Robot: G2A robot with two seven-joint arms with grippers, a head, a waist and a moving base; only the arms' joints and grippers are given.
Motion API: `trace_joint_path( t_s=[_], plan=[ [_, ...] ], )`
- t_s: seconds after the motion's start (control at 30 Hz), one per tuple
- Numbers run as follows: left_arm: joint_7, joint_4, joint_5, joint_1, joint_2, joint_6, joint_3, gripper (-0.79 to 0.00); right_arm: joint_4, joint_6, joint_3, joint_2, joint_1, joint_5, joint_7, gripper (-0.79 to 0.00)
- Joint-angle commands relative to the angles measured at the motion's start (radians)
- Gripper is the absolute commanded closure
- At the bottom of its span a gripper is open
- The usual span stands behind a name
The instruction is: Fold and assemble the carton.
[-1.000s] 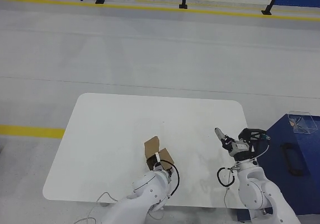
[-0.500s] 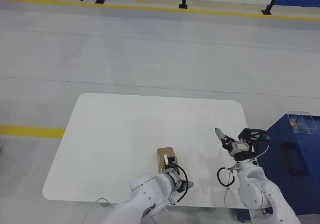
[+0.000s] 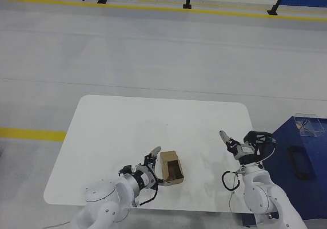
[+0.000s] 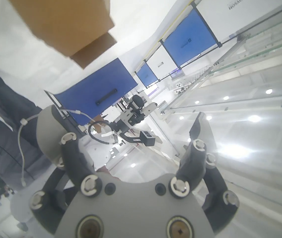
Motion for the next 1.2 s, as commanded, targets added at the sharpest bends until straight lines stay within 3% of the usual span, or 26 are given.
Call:
trace_joint_path(
  t_s=[0.0,0.03,0.77,0.83,0.9,1.03,1.17],
  plan=[
    [-0.152,0.042,0.173,0.011,0.014,-0.072,0.012,-0.785,0.000,0.000,0.000,0.000,0.000,0.000,0.000,-0.785],
    [-0.195,0.055,0.222,0.011,0.020,-0.091,0.016,-0.785,0.000,0.000,0.000,0.000,0.000,0.000,0.000,-0.785],
    [-0.185,0.058,0.259,0.010,0.025,-0.095,-0.005,-0.785,-0.011,-0.021,-0.036,-0.003,-0.022,-0.047,-0.018,-0.785],
    [-0.092,0.048,0.414,0.011,0.034,-0.049,-0.009,-0.785,-0.015,-0.026,-0.064,-0.005,-0.039,-0.093,-0.034,-0.785],
    [-0.029,0.040,0.567,-0.017,0.040,0.095,0.035,-0.785,-0.008,-0.010,-0.097,-0.008,-0.052,-0.166,-0.040,-0.785],
    [-0.078,0.081,0.690,-0.070,0.053,0.291,0.063,-0.785,0.005,0.010,-0.172,-0.016,-0.064,-0.253,-0.042,-0.785],
    [-0.162,0.157,0.814,-0.127,0.061,0.334,0.160,-0.785,0.035,0.042,-0.242,-0.028,-0.054,-0.281,-0.011,-0.785]
  ],
)
